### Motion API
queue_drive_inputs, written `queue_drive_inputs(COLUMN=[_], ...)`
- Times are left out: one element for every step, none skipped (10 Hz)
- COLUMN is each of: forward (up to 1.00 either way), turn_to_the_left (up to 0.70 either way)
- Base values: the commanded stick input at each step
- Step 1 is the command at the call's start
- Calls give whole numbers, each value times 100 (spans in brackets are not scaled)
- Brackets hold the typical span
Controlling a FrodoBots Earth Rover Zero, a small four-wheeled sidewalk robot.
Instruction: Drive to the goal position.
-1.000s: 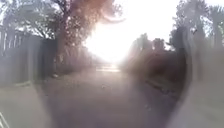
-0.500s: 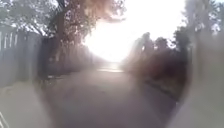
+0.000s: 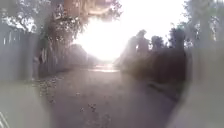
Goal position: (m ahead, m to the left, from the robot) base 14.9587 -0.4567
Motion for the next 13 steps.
queue_drive_inputs(forward=[100, 100, 100, 100, 100, 100, 100, 100, 100, 100, 100, 100, 100], turn_to_the_left=[0, 0, 0, 0, 0, 0, 0, 0, 0, 0, 0, 0, 0])
